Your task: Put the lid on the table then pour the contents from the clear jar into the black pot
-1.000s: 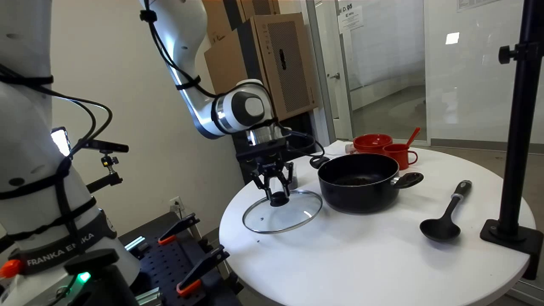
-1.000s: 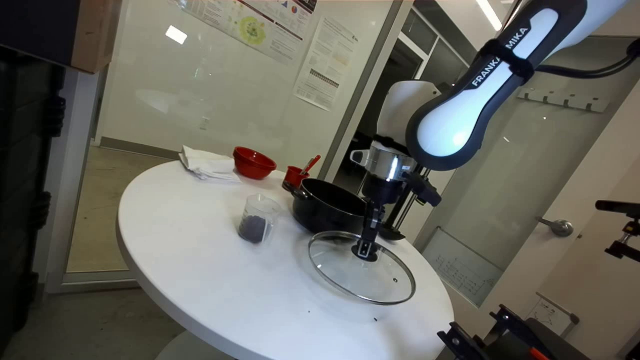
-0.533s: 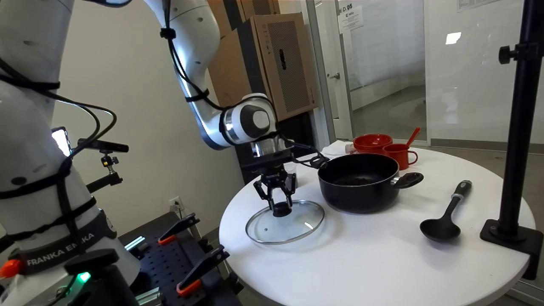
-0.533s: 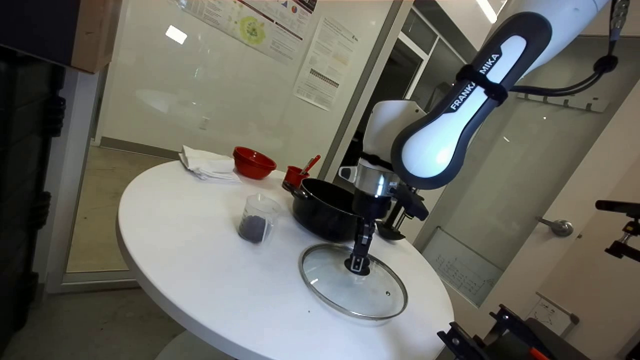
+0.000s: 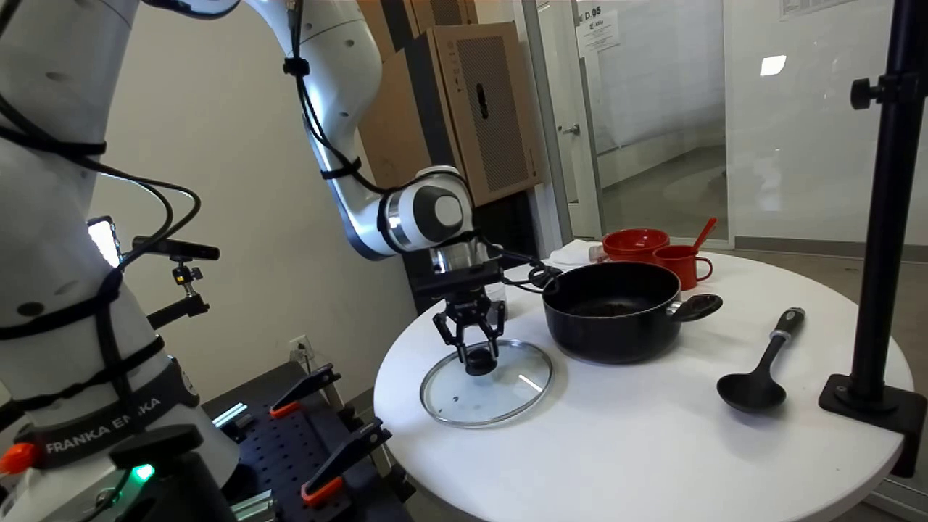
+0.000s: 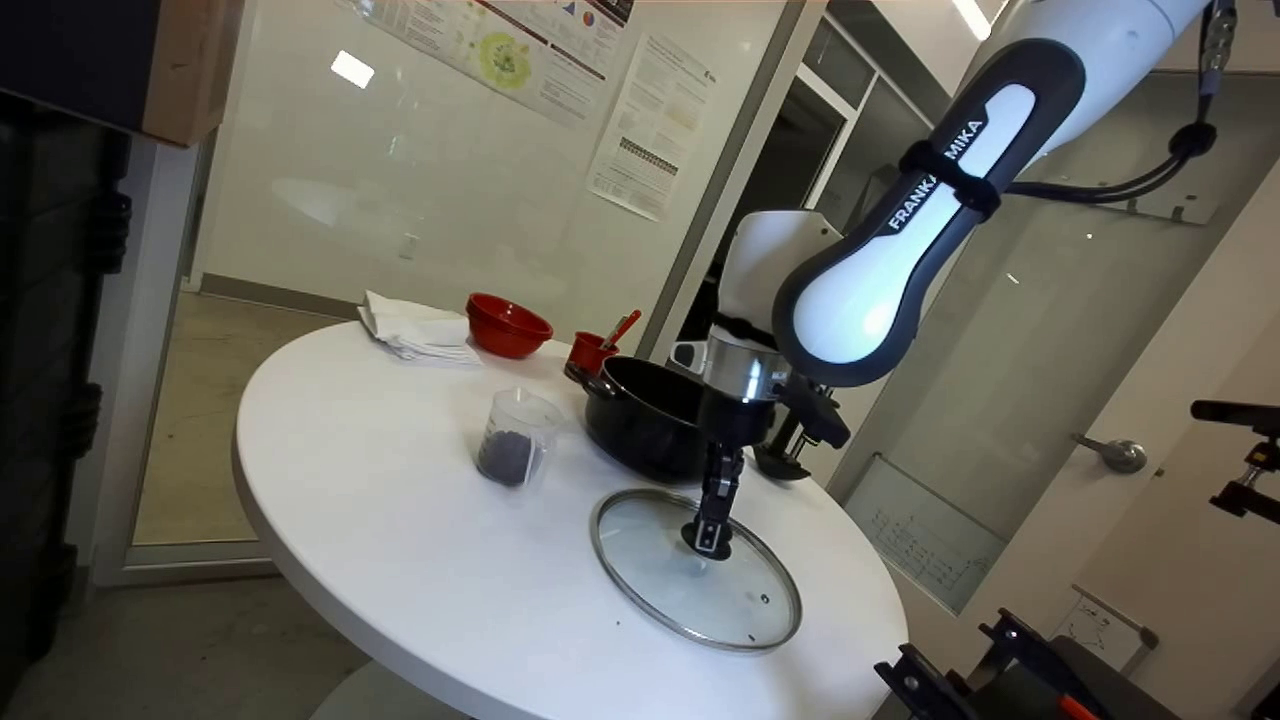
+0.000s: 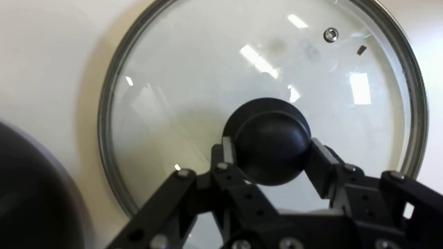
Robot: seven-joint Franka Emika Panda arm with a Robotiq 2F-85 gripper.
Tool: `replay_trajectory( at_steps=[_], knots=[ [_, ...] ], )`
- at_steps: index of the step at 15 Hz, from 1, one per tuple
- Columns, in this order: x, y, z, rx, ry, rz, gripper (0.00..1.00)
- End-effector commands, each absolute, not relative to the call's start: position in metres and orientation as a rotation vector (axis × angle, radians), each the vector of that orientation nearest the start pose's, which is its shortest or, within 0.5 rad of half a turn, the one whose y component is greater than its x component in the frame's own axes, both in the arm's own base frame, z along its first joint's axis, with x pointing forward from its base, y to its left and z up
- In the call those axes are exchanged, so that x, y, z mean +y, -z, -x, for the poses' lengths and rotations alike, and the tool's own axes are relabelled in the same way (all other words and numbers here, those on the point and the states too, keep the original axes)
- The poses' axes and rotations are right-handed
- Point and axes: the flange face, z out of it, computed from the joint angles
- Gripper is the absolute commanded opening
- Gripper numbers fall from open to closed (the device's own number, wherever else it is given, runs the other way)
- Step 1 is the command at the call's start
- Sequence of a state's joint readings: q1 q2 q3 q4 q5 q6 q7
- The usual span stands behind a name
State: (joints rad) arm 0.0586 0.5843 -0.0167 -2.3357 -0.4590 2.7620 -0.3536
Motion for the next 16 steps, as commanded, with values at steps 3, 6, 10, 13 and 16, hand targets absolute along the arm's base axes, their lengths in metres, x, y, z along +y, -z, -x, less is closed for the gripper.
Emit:
replay_trajectory(
  at_steps=[3, 6, 10, 13, 16],
  knots=[
    [0.035, -0.097, -0.479, -1.275, -0.257, 2.932, 0.97],
    [0.035, -0.133, -0.483, -1.155, -0.231, 2.884, 1.0],
    [0.033, -0.207, -0.512, -0.879, -0.006, 2.956, 1.0],
    [0.036, -0.252, -0.532, -0.675, 0.112, 3.012, 1.0],
    [0.049, -0.272, -0.546, -0.61, 0.197, 3.043, 1.0]
  ],
)
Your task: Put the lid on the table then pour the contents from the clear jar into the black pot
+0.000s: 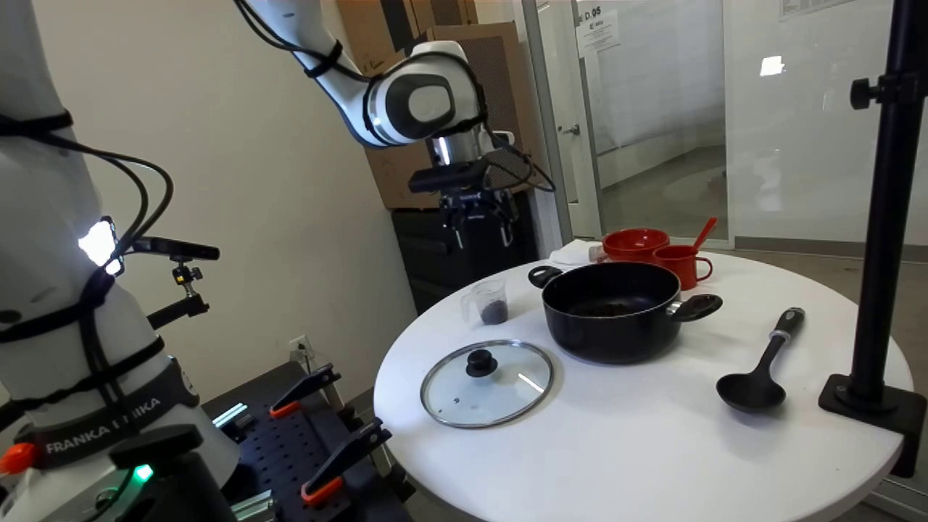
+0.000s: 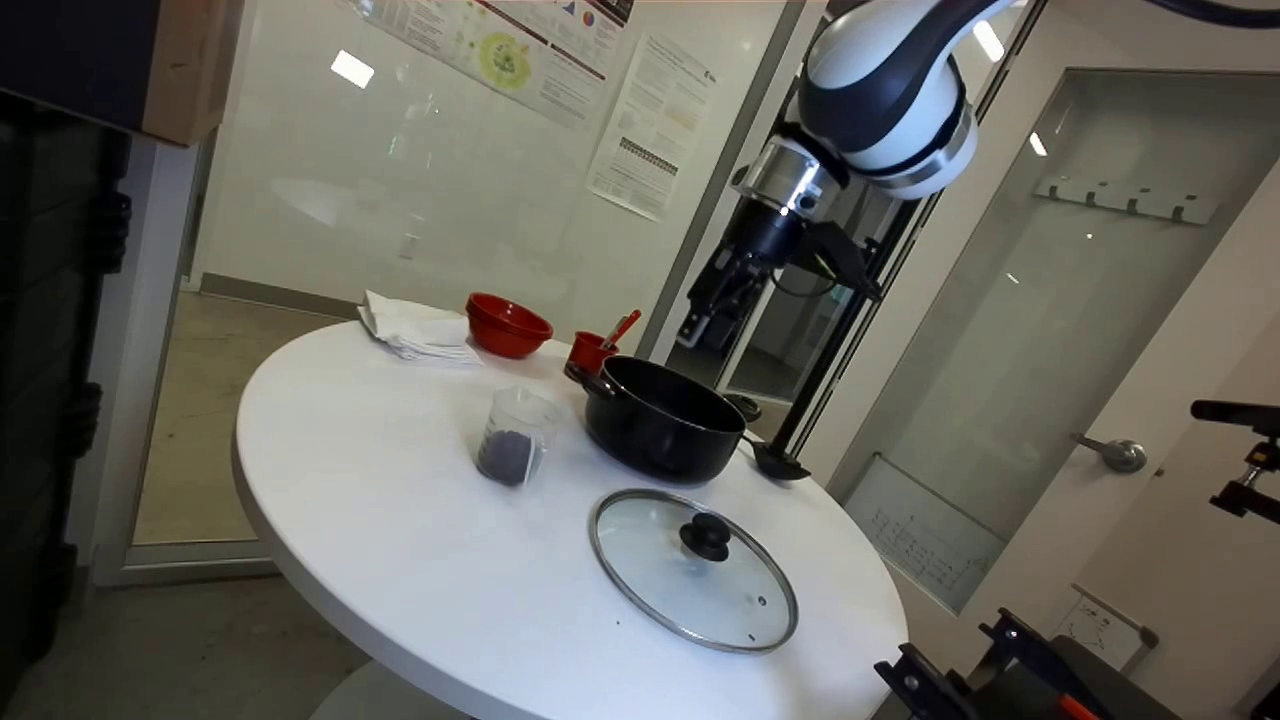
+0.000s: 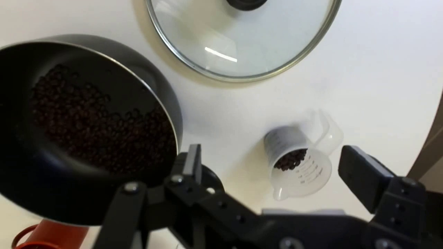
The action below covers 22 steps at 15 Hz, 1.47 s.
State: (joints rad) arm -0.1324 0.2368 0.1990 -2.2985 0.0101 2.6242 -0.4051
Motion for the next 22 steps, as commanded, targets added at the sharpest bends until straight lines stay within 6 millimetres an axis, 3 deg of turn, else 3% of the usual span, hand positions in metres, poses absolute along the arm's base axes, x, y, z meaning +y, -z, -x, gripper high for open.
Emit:
replay_trajectory(
  at_steps=[1, 7, 15, 16, 19, 22],
  knots=[
    [0.055, -0.273, -0.55, -0.596, 0.202, 3.047, 1.0],
    [0.096, -0.27, -0.555, -0.45, 0.127, 3.022, 1.0],
    [0.139, -0.228, -0.535, -0.449, 0.035, 3.023, 1.0],
    [0.132, -0.233, -0.535, -0.452, 0.035, 3.012, 1.0],
    [0.138, -0.226, -0.532, -0.463, 0.015, 3.01, 1.0],
    [0.111, -0.212, -0.535, -0.348, -0.007, 3.057, 1.0]
  ],
)
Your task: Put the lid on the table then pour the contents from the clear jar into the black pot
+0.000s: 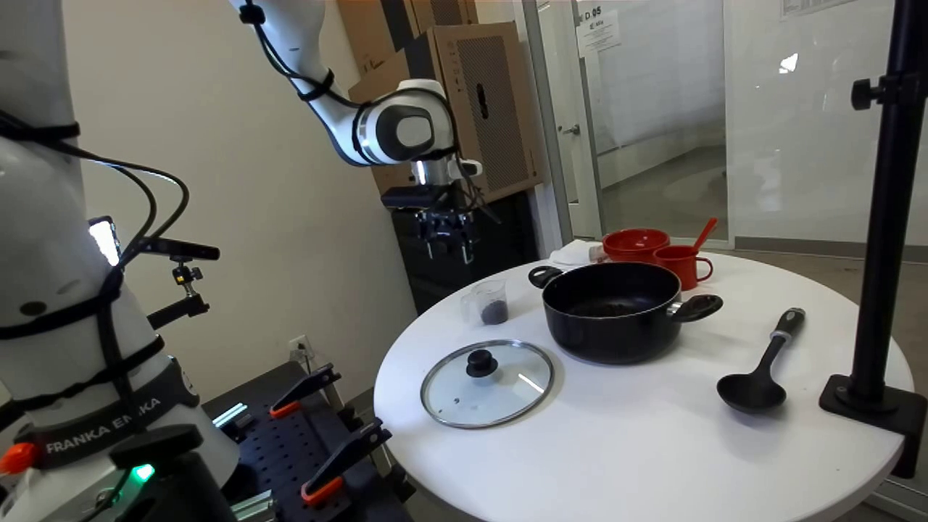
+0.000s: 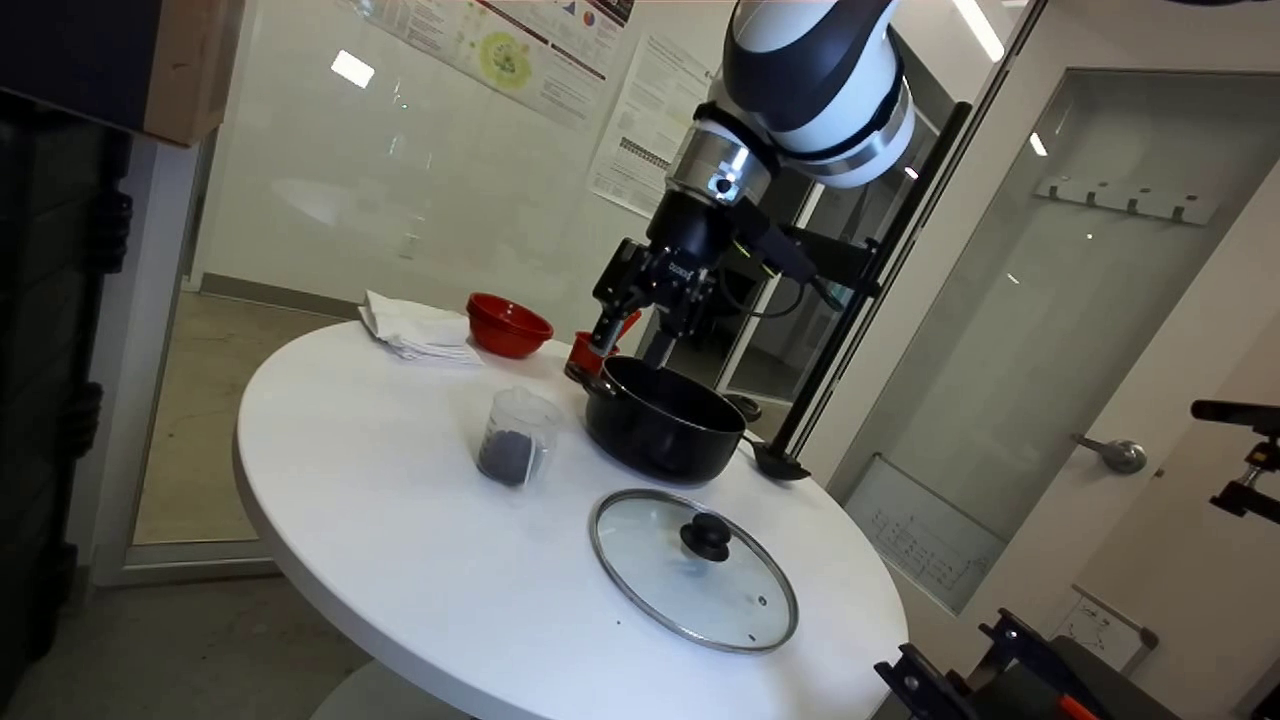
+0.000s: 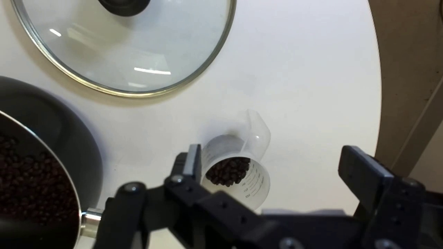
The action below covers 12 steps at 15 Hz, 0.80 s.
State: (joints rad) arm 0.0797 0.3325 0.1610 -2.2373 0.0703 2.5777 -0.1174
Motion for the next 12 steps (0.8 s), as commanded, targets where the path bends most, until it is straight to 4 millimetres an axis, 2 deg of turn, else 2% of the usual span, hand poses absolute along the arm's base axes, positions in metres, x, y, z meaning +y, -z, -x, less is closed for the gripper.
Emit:
replay_trajectory(
  at_steps=[1, 4, 7, 9, 12],
  knots=[
    [0.104, -0.207, -0.538, -0.299, -0.027, 3.061, 1.0],
    [0.079, -0.19, -0.547, -0.133, -0.065, 3.06, 1.0],
    [0.071, -0.176, -0.554, -0.057, -0.098, 3.065, 1.0],
    [0.082, -0.171, -0.563, -0.072, -0.11, 3.058, 1.0],
    [0.117, -0.171, -0.578, -0.153, -0.099, 3.045, 1.0]
  ],
)
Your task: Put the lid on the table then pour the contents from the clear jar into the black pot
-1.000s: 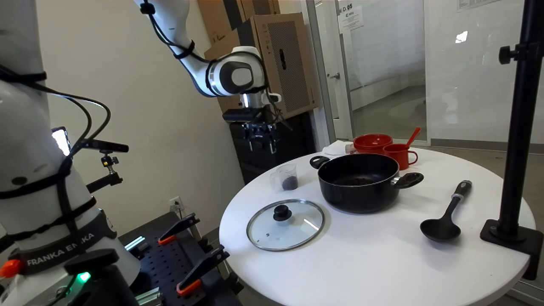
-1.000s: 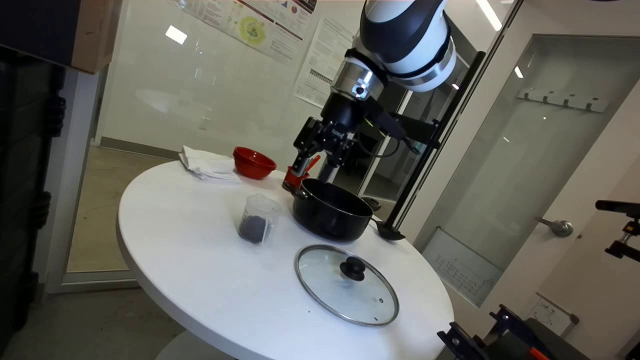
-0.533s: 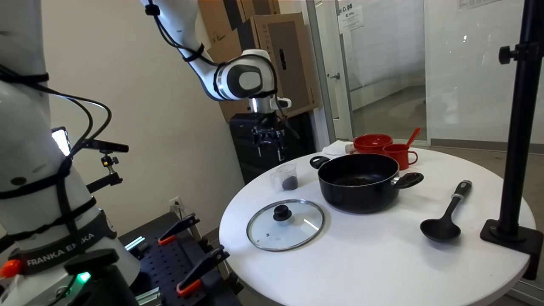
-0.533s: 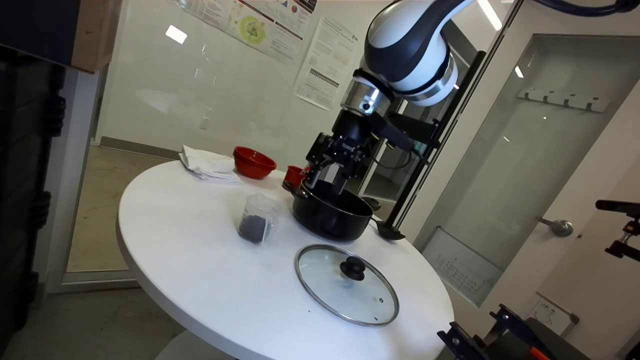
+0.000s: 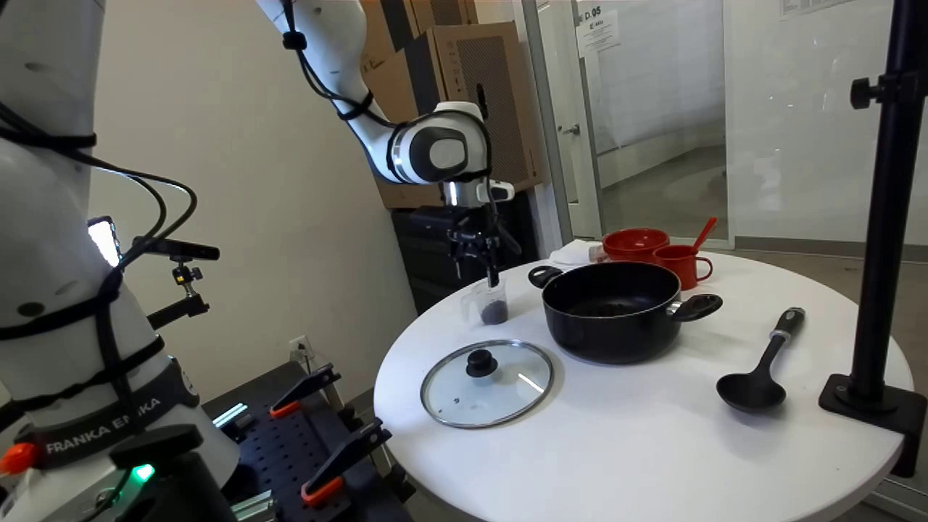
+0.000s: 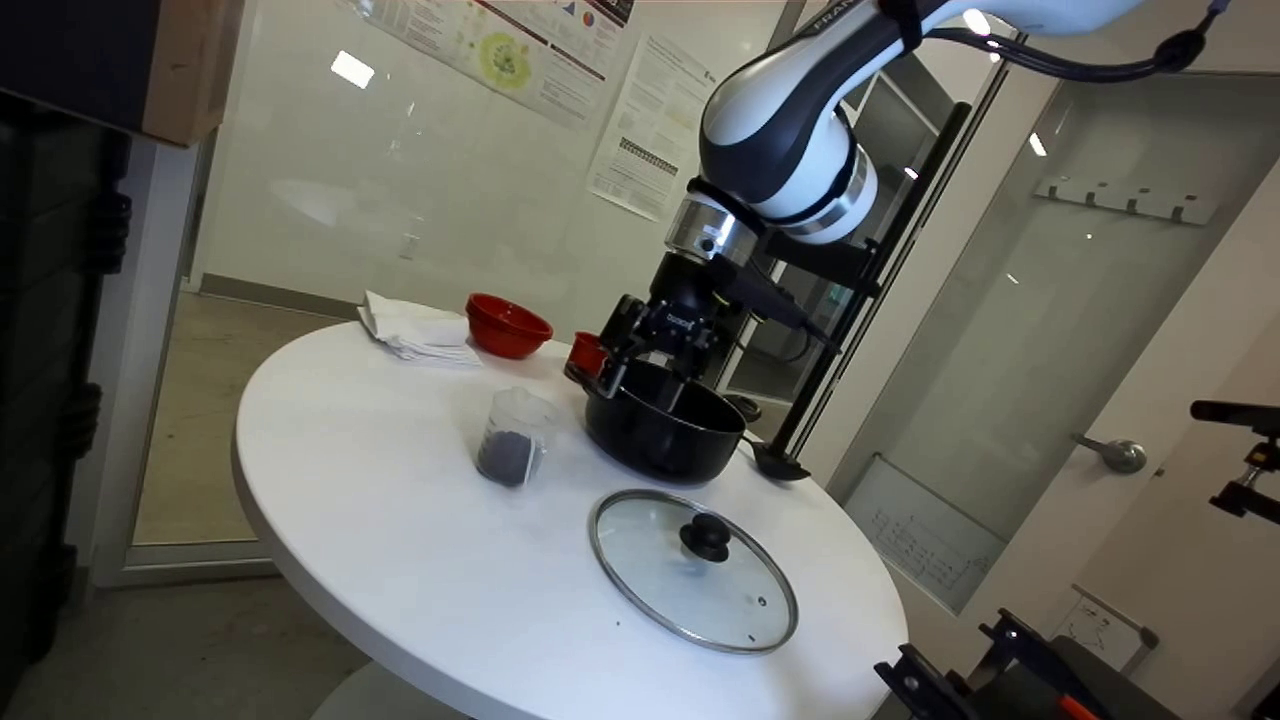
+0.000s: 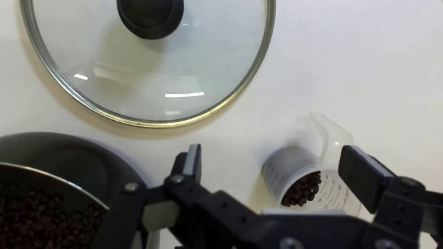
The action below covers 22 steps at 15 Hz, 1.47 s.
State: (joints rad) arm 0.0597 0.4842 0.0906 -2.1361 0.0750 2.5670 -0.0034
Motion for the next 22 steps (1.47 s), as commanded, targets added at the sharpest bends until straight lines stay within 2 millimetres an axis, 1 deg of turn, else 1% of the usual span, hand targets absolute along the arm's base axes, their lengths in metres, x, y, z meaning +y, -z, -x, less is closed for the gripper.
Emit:
replay_trajectory(
  at_steps=[1, 3, 4, 6, 7, 9, 12, 14, 16, 17, 18, 19, 20, 22],
  knots=[
    [0.127, -0.172, -0.582, -0.185, -0.085, 3.046, 1.0],
    [0.153, -0.171, -0.588, -0.251, -0.075, 3.044, 1.0],
    [0.164, -0.168, -0.588, -0.277, -0.083, 3.049, 1.0],
    [0.18, -0.157, -0.589, -0.304, -0.118, 3.058, 1.0],
    [0.184, -0.15, -0.589, -0.31, -0.141, 3.068, 1.0],
    [0.189, -0.136, -0.588, -0.313, -0.191, 3.086, 1.0],
    [0.19, -0.119, -0.587, -0.313, -0.246, 3.107, 1.0],
    [0.19, -0.114, -0.588, -0.318, -0.263, 3.113, 1.0],
    [0.19, -0.114, -0.59, -0.326, -0.257, 3.116, 1.0],
    [0.19, -0.115, -0.592, -0.325, -0.25, 3.117, 0.89],
    [0.189, -0.115, -0.594, -0.325, -0.239, 3.12, 0.72],
    [0.189, -0.116, -0.596, -0.326, -0.235, 3.12, 0.67],
    [0.189, -0.116, -0.597, -0.326, -0.23, 3.122, 0.58],
    [0.188, -0.118, -0.6, -0.324, -0.221, 3.123, 0.45]
  ],
)
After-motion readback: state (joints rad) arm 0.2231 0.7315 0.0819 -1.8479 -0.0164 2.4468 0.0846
